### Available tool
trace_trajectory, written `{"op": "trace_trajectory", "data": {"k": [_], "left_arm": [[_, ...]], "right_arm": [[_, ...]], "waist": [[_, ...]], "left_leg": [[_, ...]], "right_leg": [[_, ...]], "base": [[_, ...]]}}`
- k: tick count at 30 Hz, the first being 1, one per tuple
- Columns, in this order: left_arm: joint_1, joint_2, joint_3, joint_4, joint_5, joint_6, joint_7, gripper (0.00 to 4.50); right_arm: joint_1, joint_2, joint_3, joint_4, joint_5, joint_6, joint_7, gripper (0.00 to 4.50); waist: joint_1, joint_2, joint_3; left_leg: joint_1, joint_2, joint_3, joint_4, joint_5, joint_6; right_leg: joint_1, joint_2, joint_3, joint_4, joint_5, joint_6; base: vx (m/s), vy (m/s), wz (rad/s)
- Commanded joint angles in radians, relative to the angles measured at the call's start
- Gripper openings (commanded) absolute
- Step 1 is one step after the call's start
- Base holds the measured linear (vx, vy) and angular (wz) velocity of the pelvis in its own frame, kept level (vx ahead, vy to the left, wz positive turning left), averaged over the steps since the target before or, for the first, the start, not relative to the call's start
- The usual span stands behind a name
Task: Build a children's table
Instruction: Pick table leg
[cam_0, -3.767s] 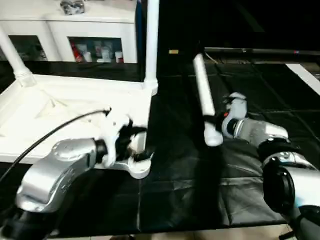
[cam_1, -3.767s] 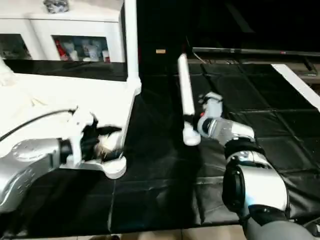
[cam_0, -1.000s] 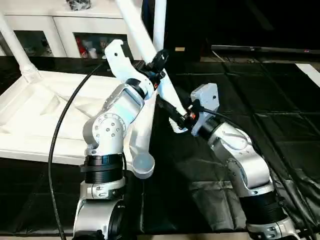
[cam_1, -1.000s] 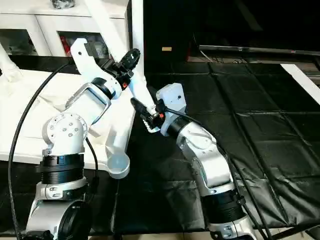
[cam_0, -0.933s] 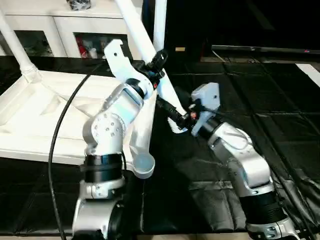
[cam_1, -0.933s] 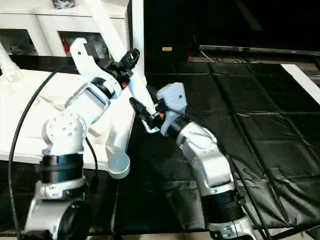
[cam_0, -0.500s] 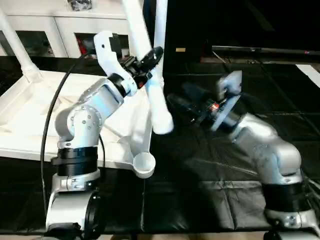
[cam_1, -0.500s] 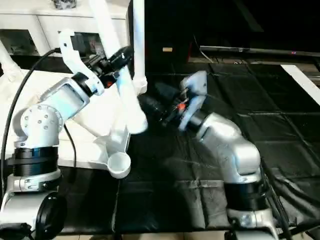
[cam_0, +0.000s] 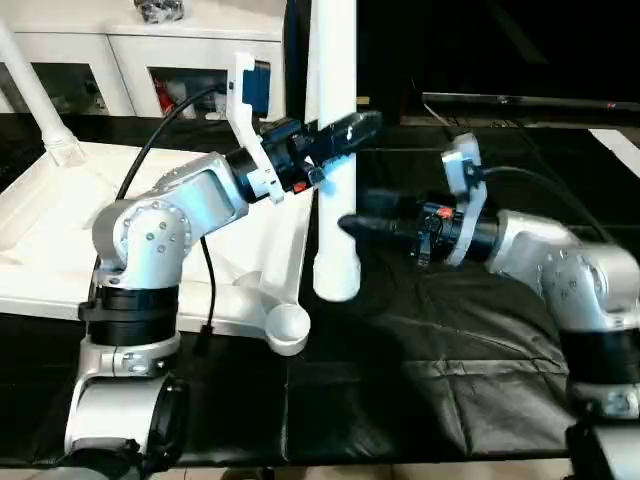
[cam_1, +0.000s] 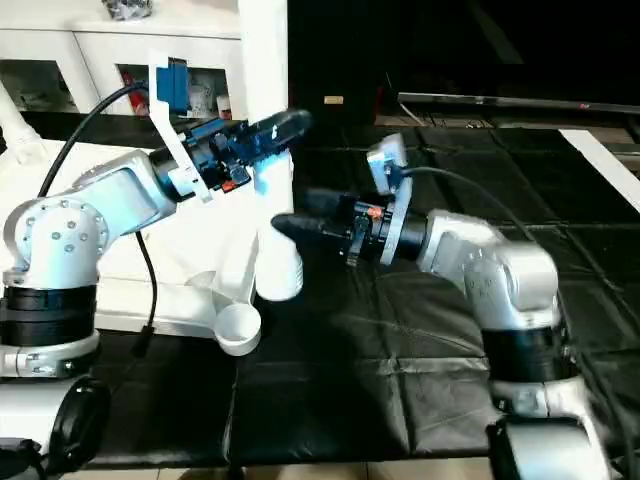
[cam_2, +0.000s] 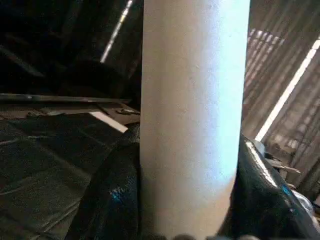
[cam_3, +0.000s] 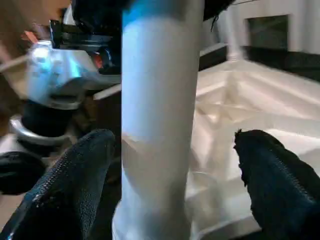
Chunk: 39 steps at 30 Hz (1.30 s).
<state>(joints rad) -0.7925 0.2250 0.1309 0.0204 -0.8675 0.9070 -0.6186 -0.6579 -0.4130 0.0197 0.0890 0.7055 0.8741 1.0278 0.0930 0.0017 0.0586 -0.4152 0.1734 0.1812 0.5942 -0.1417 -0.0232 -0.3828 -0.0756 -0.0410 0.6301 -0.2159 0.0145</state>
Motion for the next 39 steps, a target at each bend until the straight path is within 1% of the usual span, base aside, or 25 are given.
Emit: {"op": "trace_trajectory", "data": {"k": [1,6,7,11,13,15,16,19,20,21,24,26,30,32,33,34,35,36,38,39], "left_arm": [[-0.031,0.006,-0.003,-0.022,-0.033,0.018,-0.037,1.85],[-0.031,0.009,-0.004,-0.022,-0.054,0.034,-0.089,1.85],[-0.034,0.008,-0.004,-0.020,-0.057,0.034,-0.091,1.85],[-0.043,0.007,-0.008,-0.012,-0.063,0.030,-0.097,1.85],[-0.047,0.006,-0.007,-0.007,-0.062,0.028,-0.105,1.85],[-0.047,0.005,-0.007,-0.006,-0.061,0.028,-0.107,1.85],[-0.049,0.006,-0.007,-0.004,-0.061,0.027,-0.109,1.85],[-0.053,0.004,-0.008,0.000,-0.059,0.024,-0.112,1.85],[-0.054,0.002,-0.008,0.002,-0.057,0.022,-0.113,1.85],[-0.055,0.001,-0.009,0.003,-0.056,0.021,-0.114,1.85],[-0.057,0.001,-0.010,0.005,-0.052,0.020,-0.118,1.85],[-0.058,0.001,-0.010,0.007,-0.050,0.019,-0.120,1.85],[-0.056,0.000,-0.008,0.005,-0.042,0.006,-0.115,1.85],[-0.055,-0.012,0.010,0.009,-0.050,0.012,-0.082,1.85],[-0.054,-0.018,0.018,0.011,-0.051,0.011,-0.064,2.20],[-0.052,-0.022,0.025,0.009,-0.048,0.006,-0.049,2.41],[-0.045,-0.024,0.029,0.002,-0.038,-0.004,-0.030,2.41],[-0.042,-0.024,0.028,-0.003,-0.032,-0.008,-0.023,2.55],[-0.028,-0.029,0.016,-0.022,0.015,-0.036,0.023,2.72],[-0.028,-0.029,0.016,-0.022,0.015,-0.036,0.023,2.81]], "right_arm": [[-0.015,-0.009,0.012,0.010,0.024,0.028,0.028,4.14],[-0.019,-0.005,0.023,0.017,0.044,0.052,0.074,4.14],[-0.017,-0.001,0.029,0.015,0.046,0.054,0.082,3.97],[-0.009,0.012,0.057,0.019,0.032,0.046,0.090,3.61],[-0.005,0.017,0.060,0.017,0.035,0.054,0.098,3.39],[-0.004,0.017,0.061,0.016,0.037,0.057,0.101,3.35],[-0.004,0.018,0.061,0.015,0.038,0.059,0.103,3.20],[-0.004,0.019,0.064,0.016,0.042,0.059,0.105,2.88],[-0.003,0.019,0.065,0.017,0.042,0.059,0.106,2.88],[-0.003,0.019,0.066,0.018,0.042,0.058,0.107,2.63],[-0.001,0.021,0.067,0.019,0.041,0.057,0.107,2.50],[0.004,0.023,0.064,0.016,0.042,0.057,0.103,2.20],[0.011,0.031,0.057,0.009,0.043,0.054,0.090,2.07],[0.018,0.042,0.046,-0.001,0.046,0.048,0.071,2.02],[0.023,0.047,0.041,-0.009,0.041,0.040,0.057,2.02],[0.029,0.055,0.036,-0.020,0.038,0.035,0.037,2.01],[0.039,0.068,0.029,-0.042,0.025,0.020,-0.001,2.01],[0.042,0.074,0.028,-0.052,0.018,0.012,-0.017,1.99],[0.052,0.102,0.017,-0.081,-0.004,-0.009,-0.087,1.96],[0.052,0.102,0.017,-0.081,-0.004,-0.009,-0.087,1.96]], "waist": [[0.006,-0.007,-0.075],[0.012,-0.005,-0.077],[0.012,-0.005,-0.077],[0.015,-0.006,-0.077],[0.017,-0.005,-0.077],[0.019,-0.005,-0.077],[0.021,-0.003,-0.077],[0.021,-0.002,-0.078],[0.022,-0.002,-0.078],[0.022,-0.002,-0.079],[0.021,0.000,-0.079],[0.021,0.000,-0.079],[0.021,0.001,-0.079],[0.021,0.003,-0.080],[0.021,0.002,-0.080],[0.022,0.001,-0.080],[0.023,0.001,-0.080],[0.022,0.001,-0.080],[0.020,0.003,-0.080],[0.018,0.005,-0.079]], "left_leg": [[0.039,0.045,-0.013,-0.059,-0.169,-0.019],[0.041,0.046,-0.014,-0.058,-0.164,-0.018],[0.041,0.046,-0.014,-0.058,-0.164,-0.018],[0.041,0.047,-0.014,-0.059,-0.171,-0.026],[0.042,0.047,-0.014,-0.060,-0.177,-0.032],[0.043,0.047,-0.014,-0.060,-0.177,-0.034],[0.043,0.048,-0.015,-0.060,-0.175,-0.036],[0.042,0.047,-0.015,-0.060,-0.177,-0.040],[0.042,0.047,-0.015,-0.060,-0.177,-0.041],[0.041,0.046,-0.015,-0.059,-0.175,-0.040],[0.042,0.047,-0.016,-0.059,-0.177,-0.040],[0.043,0.047,-0.016,-0.060,-0.180,-0.040],[0.043,0.047,-0.016,-0.060,-0.182,-0.043],[0.043,0.047,-0.017,-0.060,-0.180,-0.045],[0.043,0.047,-0.016,-0.060,-0.183,-0.045],[0.043,0.048,-0.016,-0.060,-0.180,-0.046],[0.043,0.047,-0.016,-0.060,-0.181,-0.045],[0.042,0.047,-0.017,-0.061,-0.178,-0.047],[0.043,0.049,-0.018,-0.062,-0.180,-0.052],[0.044,0.049,-0.018,-0.063,-0.189,-0.057]], "right_leg": [[0.038,-0.061,0.033,-0.068,-0.070,-0.243],[0.038,-0.061,0.032,-0.065,-0.051,-0.245],[0.039,-0.061,0.032,-0.065,-0.050,-0.245],[0.038,-0.062,0.033,-0.066,-0.063,-0.240],[0.037,-0.062,0.033,-0.066,-0.070,-0.235],[0.037,-0.062,0.033,-0.066,-0.069,-0.232],[0.036,-0.062,0.033,-0.065,-0.064,-0.233],[0.037,-0.061,0.033,-0.065,-0.055,-0.231],[0.037,-0.061,0.033,-0.064,-0.054,-0.231],[0.039,-0.061,0.033,-0.064,-0.047,-0.231],[0.038,-0.061,0.032,-0.063,-0.043,-0.233],[0.038,-0.060,0.032,-0.063,-0.043,-0.234],[0.038,-0.061,0.031,-0.062,-0.038,-0.238],[0.038,-0.061,0.031,-0.061,-0.029,-0.240],[0.038,-0.062,0.031,-0.062,-0.029,-0.239],[0.039,-0.062,0.032,-0.061,-0.023,-0.239],[0.038,-0.061,0.032,-0.062,-0.025,-0.239],[0.038,-0.062,0.031,-0.062,-0.029,-0.235],[0.037,-0.062,0.032,-0.062,-0.034,-0.229],[0.036,-0.061,0.032,-0.064,-0.041,-0.224]], "base": [[0.000,0.000,0.00],[0.000,0.000,0.00],[0.000,0.000,0.00],[0.000,0.000,0.00],[0.000,0.000,0.00],[0.000,0.000,0.00],[0.000,0.000,0.00],[0.000,0.000,0.00],[0.000,0.000,0.00],[0.000,0.000,0.00],[0.000,0.000,0.00],[0.000,0.000,0.00],[0.000,0.000,0.00],[0.000,0.000,0.00],[0.000,0.000,0.00],[0.000,0.000,0.00],[0.000,0.000,0.00],[0.000,0.000,0.00],[0.000,0.000,0.00],[0.000,0.000,0.00]]}}
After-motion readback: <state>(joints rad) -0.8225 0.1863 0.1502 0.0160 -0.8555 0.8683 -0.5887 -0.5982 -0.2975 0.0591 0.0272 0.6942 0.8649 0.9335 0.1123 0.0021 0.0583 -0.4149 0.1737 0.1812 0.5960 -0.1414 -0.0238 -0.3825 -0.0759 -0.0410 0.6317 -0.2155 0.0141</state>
